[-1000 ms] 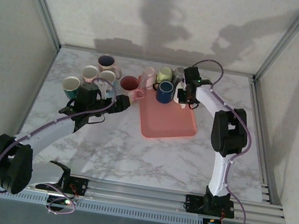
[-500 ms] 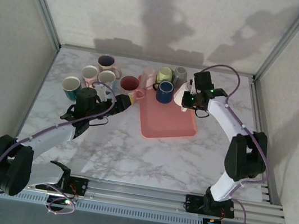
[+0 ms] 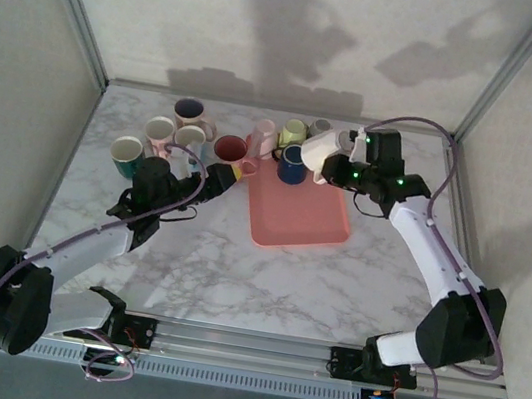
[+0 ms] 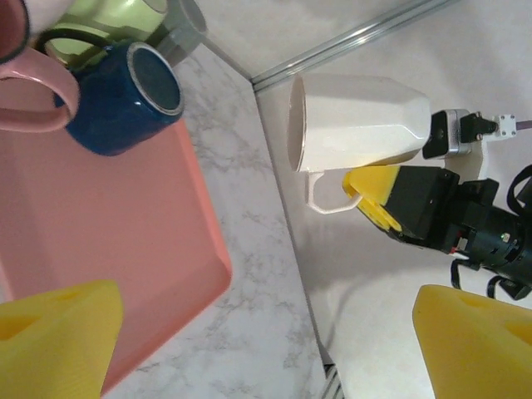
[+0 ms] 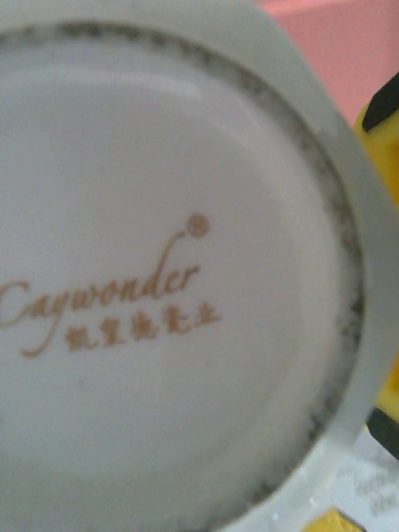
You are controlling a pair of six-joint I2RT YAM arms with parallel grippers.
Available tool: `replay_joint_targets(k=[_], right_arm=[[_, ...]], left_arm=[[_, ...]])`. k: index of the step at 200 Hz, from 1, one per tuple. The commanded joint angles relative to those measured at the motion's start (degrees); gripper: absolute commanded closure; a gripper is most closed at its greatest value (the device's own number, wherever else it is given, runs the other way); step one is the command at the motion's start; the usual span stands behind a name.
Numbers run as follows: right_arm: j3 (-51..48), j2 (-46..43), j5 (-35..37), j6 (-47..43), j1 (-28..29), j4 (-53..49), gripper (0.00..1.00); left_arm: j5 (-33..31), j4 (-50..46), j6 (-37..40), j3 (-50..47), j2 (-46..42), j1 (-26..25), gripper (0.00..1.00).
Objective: Turn the mug right side up
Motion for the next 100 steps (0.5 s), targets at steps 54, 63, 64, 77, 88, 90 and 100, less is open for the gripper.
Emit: replay_joint_targets(k=[54, 63, 64, 77, 88, 90, 100], right_arm=[[-6.53, -8.49, -16.83, 13.91, 0.57, 26.53, 1.00], [-6.92, -8.72, -17.88, 15.07, 0.87, 28.42, 1.00], [-6.93, -8.72, -18.01, 15.13, 0.90, 28.65, 1.00], [-7.41, -8.96, -19.38, 16.83, 1.39, 31.47, 1.00], [-7.96, -9.15, -20.34, 18.58, 1.87, 34.35, 1.00], [-8.03, -9.22, -20.55, 18.93, 1.94, 34.96, 1.00], [-8.51, -9.32, -21.27, 20.69, 2.46, 37.70, 1.00]], left_arm=[[-0.07, 18.77, -13.34, 0.06, -0.75, -4.04, 0.15], [-0.15, 20.93, -14.76, -0.08, -0.22, -4.41, 0.16], [-0.15, 21.21, -14.93, -0.03, -0.17, -4.47, 0.16], [-0.46, 24.24, -17.17, 0.07, 0.70, -5.08, 0.17], [-0.50, 26.99, -19.01, 0.14, 1.73, -5.60, 0.18], [-0.59, 27.56, -19.35, 0.22, 1.95, -5.66, 0.19], [-0.67, 30.14, -21.13, 0.40, 2.89, -6.19, 0.20]])
